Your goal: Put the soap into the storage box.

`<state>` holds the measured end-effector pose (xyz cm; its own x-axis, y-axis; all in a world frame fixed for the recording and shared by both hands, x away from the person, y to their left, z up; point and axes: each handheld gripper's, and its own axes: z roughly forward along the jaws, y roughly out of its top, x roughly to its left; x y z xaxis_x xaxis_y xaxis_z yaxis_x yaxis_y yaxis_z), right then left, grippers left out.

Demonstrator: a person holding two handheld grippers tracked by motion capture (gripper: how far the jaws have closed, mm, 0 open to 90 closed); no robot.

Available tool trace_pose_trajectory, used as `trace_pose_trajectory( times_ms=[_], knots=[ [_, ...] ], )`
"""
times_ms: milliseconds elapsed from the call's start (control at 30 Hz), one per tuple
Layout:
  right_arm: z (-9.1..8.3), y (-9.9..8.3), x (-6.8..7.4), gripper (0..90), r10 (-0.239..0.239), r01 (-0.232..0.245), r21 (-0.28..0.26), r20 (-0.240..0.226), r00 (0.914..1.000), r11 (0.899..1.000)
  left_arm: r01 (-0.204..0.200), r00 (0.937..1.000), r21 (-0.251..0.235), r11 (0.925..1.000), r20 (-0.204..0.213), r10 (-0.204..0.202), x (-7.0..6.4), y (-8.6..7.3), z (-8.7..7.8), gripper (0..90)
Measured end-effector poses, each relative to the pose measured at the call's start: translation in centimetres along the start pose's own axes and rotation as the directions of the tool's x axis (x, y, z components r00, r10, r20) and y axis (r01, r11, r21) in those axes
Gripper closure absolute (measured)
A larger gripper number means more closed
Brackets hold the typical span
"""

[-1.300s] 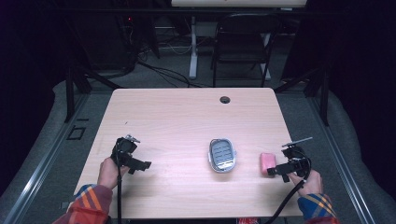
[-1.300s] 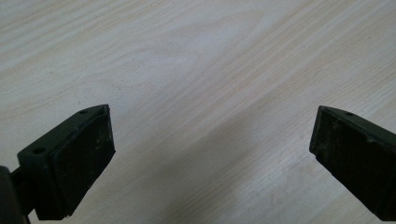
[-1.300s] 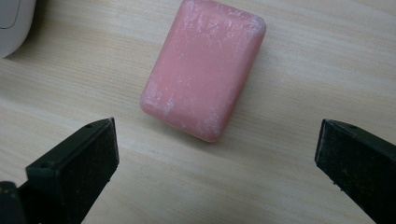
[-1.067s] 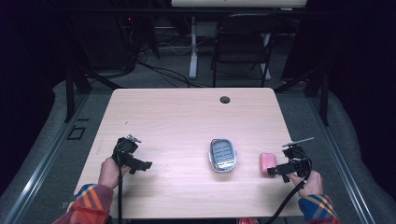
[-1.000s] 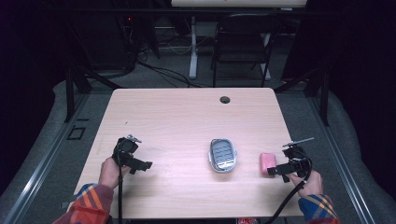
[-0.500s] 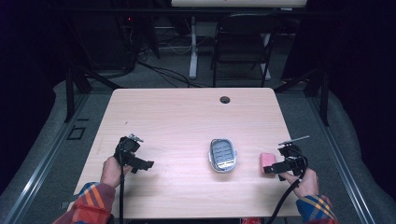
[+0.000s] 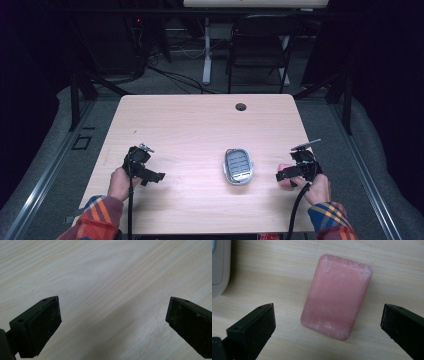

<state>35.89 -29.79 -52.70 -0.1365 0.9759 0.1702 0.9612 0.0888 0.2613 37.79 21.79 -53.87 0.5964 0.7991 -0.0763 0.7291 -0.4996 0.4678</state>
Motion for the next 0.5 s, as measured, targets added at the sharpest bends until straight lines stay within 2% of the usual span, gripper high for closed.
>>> trace_pose_trajectory(
  times_ms=[67,100,133,167,200,300,333,367,500],
  knots=[
    [0.1,0.1,0.0,0.0,0.004,-0.004,0.008,0.004,1.0,1.0,0.0,1.0,0.0,1.0,0.0,0.0,0.0,0.0,0.0,0.0],
    [0.4,0.4,0.0,0.0,0.025,-0.025,-0.001,0.014,0.9996,1.0,0.0,1.0,0.002,1.0,0.0,0.0,0.0,0.0,0.0,0.0],
    [0.4,0.6,-0.1,0.0,0.017,-0.017,0.021,0.01,0.9998,1.0,0.0,1.0,0.002,1.0,0.0,0.0,0.0,0.0,0.0,0.0],
    [0.5,0.7,-0.2,0.0,0.019,-0.02,0.031,0.029,0.9994,0.999,-0.001,1.0,0.004,1.0,0.002,0.001,0.0,0.0,0.1,0.0],
    [0.6,0.9,-0.1,0.0,0.036,-0.036,0.024,0.018,0.9992,0.999,-0.002,1.0,0.003,1.0,0.001,0.002,0.0,0.0,0.1,0.0],
    [1.2,1.3,-0.1,0.0,0.048,-0.049,0.026,0.02,0.9987,0.998,-0.001,1.0,0.005,1.0,0.002,0.001,0.0,0.0,0.1,0.0],
    [1.2,1.3,-0.1,0.0,0.048,-0.049,0.026,0.02,0.9987,0.998,-0.001,1.0,0.005,1.0,0.002,0.001,0.0,0.0,0.1,0.0],
    [1.2,1.5,0.0,0.0,0.033,-0.034,0.055,0.033,0.9989,0.998,0.0,1.0,0.006,1.0,0.002,0.0,0.0,0.1,0.1,0.0],
    [1.5,2.0,0.4,0.0,0.021,-0.025,0.06,0.065,0.9977,0.998,-0.001,1.0,0.004,1.0,0.002,0.001,-0.1,0.1,0.2,0.0]
  ],
)
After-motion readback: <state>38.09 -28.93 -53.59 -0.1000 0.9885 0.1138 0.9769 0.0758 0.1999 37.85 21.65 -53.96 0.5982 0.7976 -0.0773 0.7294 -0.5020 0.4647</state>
